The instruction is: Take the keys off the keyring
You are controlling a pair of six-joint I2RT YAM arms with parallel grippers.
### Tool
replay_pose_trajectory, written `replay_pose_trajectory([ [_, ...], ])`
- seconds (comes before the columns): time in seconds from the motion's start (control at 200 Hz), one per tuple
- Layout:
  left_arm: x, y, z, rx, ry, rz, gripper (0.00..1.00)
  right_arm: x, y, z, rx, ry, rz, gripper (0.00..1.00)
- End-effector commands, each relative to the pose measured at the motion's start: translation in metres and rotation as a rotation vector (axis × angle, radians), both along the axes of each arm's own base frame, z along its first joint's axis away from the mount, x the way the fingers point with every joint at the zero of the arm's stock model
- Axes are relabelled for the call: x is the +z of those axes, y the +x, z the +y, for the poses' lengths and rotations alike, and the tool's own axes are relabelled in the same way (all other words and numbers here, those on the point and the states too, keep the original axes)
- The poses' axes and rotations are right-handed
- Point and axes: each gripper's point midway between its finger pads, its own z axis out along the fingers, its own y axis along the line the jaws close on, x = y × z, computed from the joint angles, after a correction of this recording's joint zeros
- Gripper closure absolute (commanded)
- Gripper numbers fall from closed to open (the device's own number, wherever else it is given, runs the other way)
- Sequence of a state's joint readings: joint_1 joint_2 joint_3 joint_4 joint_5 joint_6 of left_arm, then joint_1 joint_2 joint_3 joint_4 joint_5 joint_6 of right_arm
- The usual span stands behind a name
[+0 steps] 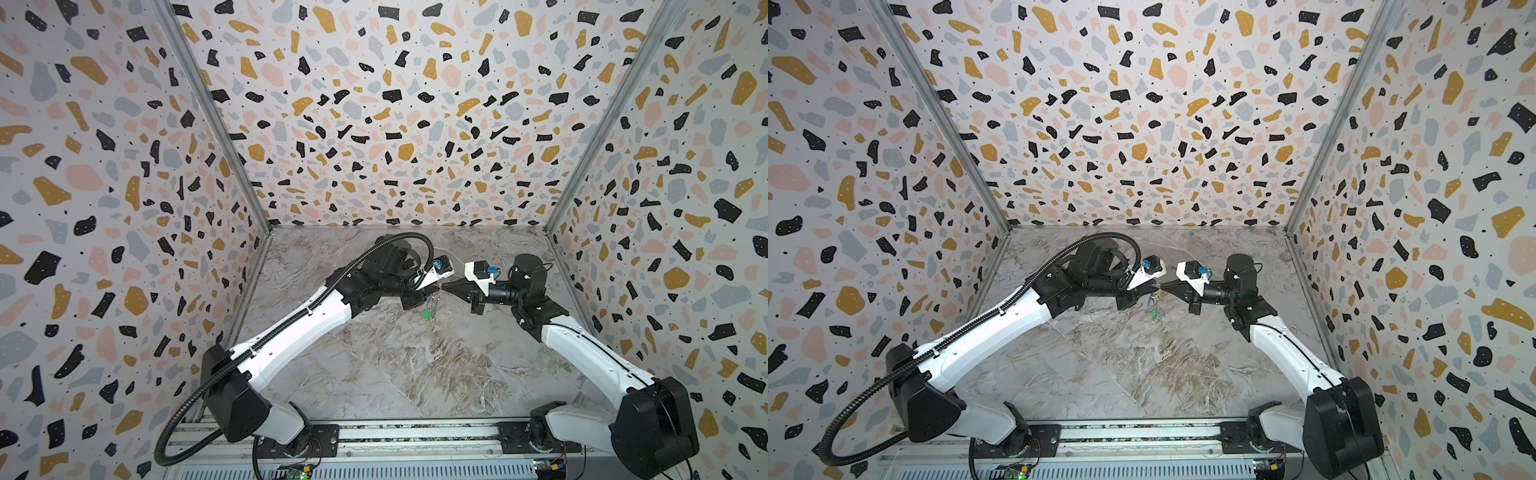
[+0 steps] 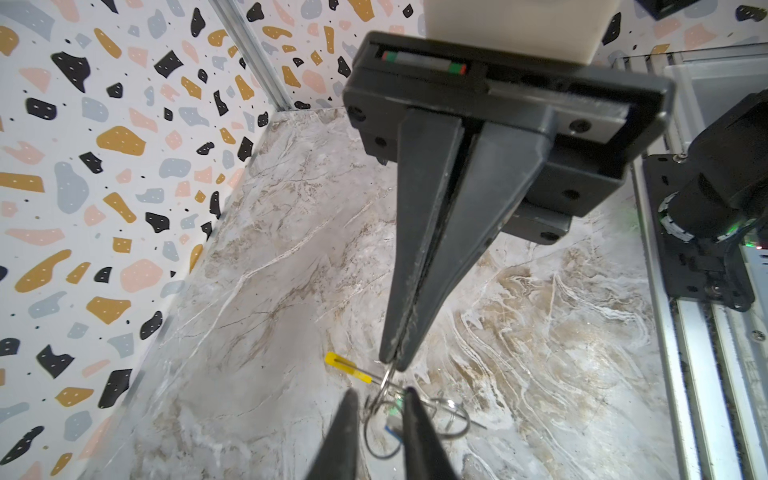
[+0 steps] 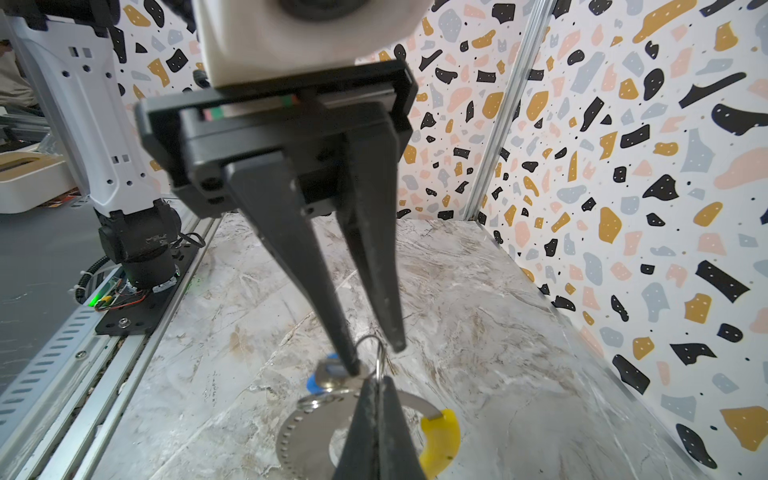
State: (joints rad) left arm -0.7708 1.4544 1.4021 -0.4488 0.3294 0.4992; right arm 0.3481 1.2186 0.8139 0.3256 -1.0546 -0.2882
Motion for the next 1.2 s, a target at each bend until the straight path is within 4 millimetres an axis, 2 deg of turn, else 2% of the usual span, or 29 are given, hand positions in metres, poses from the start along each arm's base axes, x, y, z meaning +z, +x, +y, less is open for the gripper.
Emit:
replay_pose_trajectory([
  [0.0,0.024,0.007,0.010,0.060,-0.105,-0.057,0.59,0.014,-0.004,0.002,0.018,0.042,-0.026,1.00],
  [0.05,0.023,0.011,0.018,0.091,-0.165,-0.032,0.51,0.014,-0.004,0.002,0.014,0.053,-0.022,1.00],
  [0.11,0.019,0.010,0.024,0.093,-0.240,-0.001,0.47,0.013,-0.003,0.001,0.009,0.061,-0.020,1.00],
  [0.26,0.013,0.006,0.023,0.098,-0.334,0.032,0.45,0.014,-0.002,0.002,0.005,0.074,-0.014,1.00],
  [0.611,0.000,0.008,0.018,0.138,-0.393,0.059,0.50,0.020,0.000,0.003,0.005,0.105,-0.015,1.00],
  [0.741,-0.005,0.018,0.020,0.204,-0.375,0.048,0.56,0.022,0.001,0.003,0.004,0.113,-0.020,1.00],
  [1.061,-0.003,0.023,0.017,0.215,-0.391,0.031,0.66,0.021,0.001,0.005,0.005,0.122,-0.012,1.00],
  [1.197,-0.004,0.025,0.019,0.234,-0.389,0.027,0.73,0.021,0.001,0.006,0.006,0.122,-0.008,1.00],
])
